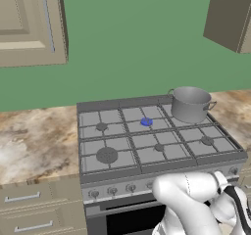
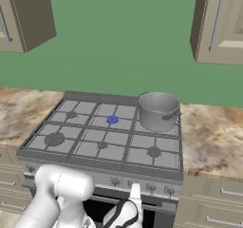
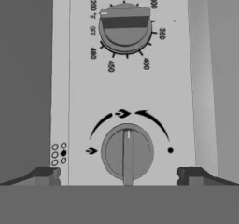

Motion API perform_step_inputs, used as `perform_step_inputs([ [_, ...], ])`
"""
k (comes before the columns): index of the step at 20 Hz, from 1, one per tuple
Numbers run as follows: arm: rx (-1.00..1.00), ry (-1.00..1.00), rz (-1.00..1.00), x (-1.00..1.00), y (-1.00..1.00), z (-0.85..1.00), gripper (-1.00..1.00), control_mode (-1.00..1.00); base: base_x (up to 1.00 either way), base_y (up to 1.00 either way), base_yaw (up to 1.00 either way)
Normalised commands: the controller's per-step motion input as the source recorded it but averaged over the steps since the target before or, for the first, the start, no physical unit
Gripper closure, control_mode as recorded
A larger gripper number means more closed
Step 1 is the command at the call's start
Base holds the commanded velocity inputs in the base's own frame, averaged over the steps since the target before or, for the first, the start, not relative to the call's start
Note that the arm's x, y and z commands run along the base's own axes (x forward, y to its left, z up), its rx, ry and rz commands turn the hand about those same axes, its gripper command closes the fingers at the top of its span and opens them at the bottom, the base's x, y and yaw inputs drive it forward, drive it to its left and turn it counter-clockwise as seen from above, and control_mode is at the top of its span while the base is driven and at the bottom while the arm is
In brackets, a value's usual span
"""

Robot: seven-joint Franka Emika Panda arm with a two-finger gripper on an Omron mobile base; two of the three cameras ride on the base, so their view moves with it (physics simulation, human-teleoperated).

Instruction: Turn off the rear center burner of the stove.

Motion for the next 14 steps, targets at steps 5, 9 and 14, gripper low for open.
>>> perform_step_inputs([
  [5,0.00,0.00,-0.03,0.01,0.13,0.00,-1.00,-1.00,0.00,0.00,0.00],
  [9,0.00,0.00,-0.02,0.00,0.18,0.00,-1.00,-1.00,0.00,0.00,0.00],
  [14,0.00,0.00,-0.03,0.00,0.08,0.05,-1.00,-1.00,0.00,0.00,0.00],
])
